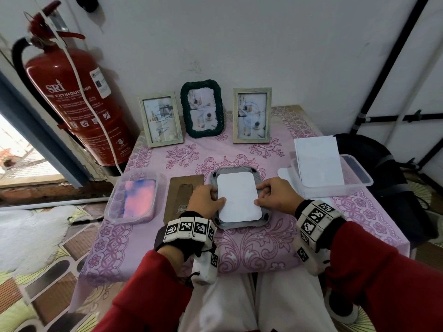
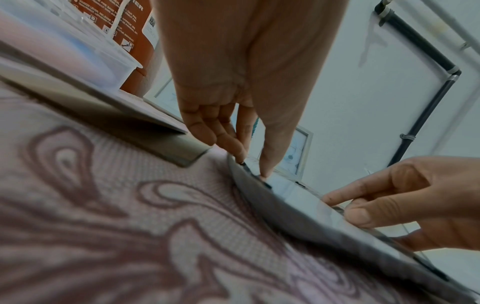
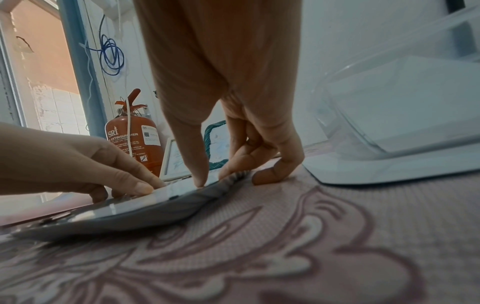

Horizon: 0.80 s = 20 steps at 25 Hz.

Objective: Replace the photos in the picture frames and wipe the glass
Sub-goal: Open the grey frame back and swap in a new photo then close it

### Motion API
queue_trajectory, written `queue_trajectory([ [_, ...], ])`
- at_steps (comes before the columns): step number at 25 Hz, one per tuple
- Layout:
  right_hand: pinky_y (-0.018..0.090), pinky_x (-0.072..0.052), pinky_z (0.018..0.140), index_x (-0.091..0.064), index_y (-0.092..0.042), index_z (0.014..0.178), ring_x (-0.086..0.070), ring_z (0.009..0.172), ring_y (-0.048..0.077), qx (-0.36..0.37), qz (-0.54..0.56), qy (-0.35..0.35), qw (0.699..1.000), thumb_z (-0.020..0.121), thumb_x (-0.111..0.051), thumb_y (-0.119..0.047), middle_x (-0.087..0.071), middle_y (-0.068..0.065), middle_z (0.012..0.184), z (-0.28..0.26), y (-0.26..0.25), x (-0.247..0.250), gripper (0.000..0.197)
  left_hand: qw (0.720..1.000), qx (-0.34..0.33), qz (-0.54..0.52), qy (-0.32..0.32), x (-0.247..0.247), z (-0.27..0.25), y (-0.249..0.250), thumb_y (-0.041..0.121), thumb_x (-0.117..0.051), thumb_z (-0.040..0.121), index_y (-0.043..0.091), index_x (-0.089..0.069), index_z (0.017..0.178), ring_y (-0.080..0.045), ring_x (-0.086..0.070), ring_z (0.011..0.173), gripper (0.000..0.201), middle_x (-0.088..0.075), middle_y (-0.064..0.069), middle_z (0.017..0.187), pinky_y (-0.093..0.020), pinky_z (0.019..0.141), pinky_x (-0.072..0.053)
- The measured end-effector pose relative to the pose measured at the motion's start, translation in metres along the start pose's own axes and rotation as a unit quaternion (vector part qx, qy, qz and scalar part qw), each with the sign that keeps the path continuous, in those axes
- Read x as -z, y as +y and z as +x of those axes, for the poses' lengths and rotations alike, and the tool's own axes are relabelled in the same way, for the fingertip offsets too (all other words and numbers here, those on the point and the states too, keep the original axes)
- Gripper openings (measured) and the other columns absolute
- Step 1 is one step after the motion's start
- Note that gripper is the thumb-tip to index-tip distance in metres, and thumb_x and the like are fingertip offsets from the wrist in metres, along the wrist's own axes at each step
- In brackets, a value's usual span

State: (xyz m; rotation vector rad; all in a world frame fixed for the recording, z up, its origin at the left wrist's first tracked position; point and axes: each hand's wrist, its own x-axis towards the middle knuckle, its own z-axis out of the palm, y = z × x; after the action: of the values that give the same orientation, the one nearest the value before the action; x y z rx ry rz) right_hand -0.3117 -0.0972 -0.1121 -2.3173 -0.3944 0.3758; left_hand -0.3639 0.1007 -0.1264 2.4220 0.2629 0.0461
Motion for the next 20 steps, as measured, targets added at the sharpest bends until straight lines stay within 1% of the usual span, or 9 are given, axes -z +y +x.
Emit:
queue_trajectory([
  [5,0.02,-0.044,0.083,-0.06,0.003,0.113,-0.058,0.079,0.013,0.0,0.005,0.002,1.0,0.076,-0.071,-0.005,-0.071,0.019,0.094,0.0001,0.0006,-0.0006,0.04,1.0,0.007,-0.009,0.003,-0.0025,0.0002,-0.002,0.022,-0.064,0.084,0.009,-0.058,0.085,-0.018,-0.048,0.086,0.014,-0.056,-0.005,0.078,-0.034,0.083,-0.047],
  [8,0.02,-0.044,0.081,-0.06,0.002,0.113,-0.058,0.078,0.014,0.005,0.008,0.002,1.0,0.076,-0.071,-0.006,-0.071,0.018,0.094,-0.0001,0.0017,-0.0008,0.039,1.0,0.011,-0.014,0.01,-0.0037,0.0003,-0.0029,0.021,-0.065,0.084,0.004,-0.062,0.094,-0.02,-0.05,0.089,0.02,-0.056,-0.005,0.081,-0.035,0.086,-0.048],
  [11,0.02,-0.044,0.078,-0.06,0.0,0.114,-0.058,0.077,0.014,0.008,0.006,0.001,1.0,0.077,-0.07,-0.006,-0.071,0.018,0.094,0.0,0.0027,-0.0012,0.039,1.0,0.016,-0.011,0.016,-0.0041,0.0004,-0.0033,0.021,-0.066,0.083,0.001,-0.061,0.102,-0.021,-0.053,0.092,0.028,-0.058,-0.005,0.084,-0.037,0.088,-0.048],
  [14,0.018,-0.042,0.074,-0.06,0.0,0.115,-0.058,0.076,0.013,0.01,0.005,0.002,1.0,0.077,-0.069,-0.004,-0.071,0.019,0.093,0.0011,0.0036,-0.0018,0.039,1.0,0.015,-0.011,0.017,-0.0038,0.0013,-0.0032,0.021,-0.067,0.082,0.0,-0.061,0.102,-0.02,-0.052,0.091,0.029,-0.058,-0.005,0.084,-0.036,0.089,-0.048],
  [17,0.019,-0.042,0.076,-0.06,0.0,0.115,-0.057,0.076,0.014,0.012,-0.001,0.001,1.0,0.077,-0.069,-0.004,-0.071,0.018,0.094,0.0015,0.0038,-0.0019,0.039,1.0,0.012,-0.009,0.011,-0.003,0.002,-0.0045,0.021,-0.067,0.082,0.0,-0.062,0.102,-0.018,-0.051,0.088,0.029,-0.058,-0.005,0.083,-0.035,0.088,-0.048],
  [19,0.019,-0.042,0.077,-0.06,0.0,0.116,-0.057,0.076,0.014,0.015,0.003,0.003,1.0,0.078,-0.069,-0.006,-0.07,0.017,0.09,0.0012,0.0049,-0.0014,0.039,1.0,0.004,-0.026,0.011,-0.0019,0.0007,-0.0052,0.019,-0.067,0.082,0.0,-0.063,0.104,-0.017,-0.05,0.083,0.029,-0.058,-0.006,0.083,-0.033,0.085,-0.048],
  [20,0.019,-0.04,0.075,-0.06,-0.001,0.116,-0.056,0.076,0.014,0.019,0.004,0.004,1.0,0.078,-0.068,-0.007,-0.069,0.014,0.085,0.0004,0.0057,-0.0013,0.039,0.999,0.0,-0.048,0.023,-0.0006,-0.0006,-0.006,0.016,-0.066,0.082,0.001,-0.064,0.106,-0.017,-0.051,0.079,0.028,-0.058,-0.008,0.085,-0.031,0.081,-0.048],
])
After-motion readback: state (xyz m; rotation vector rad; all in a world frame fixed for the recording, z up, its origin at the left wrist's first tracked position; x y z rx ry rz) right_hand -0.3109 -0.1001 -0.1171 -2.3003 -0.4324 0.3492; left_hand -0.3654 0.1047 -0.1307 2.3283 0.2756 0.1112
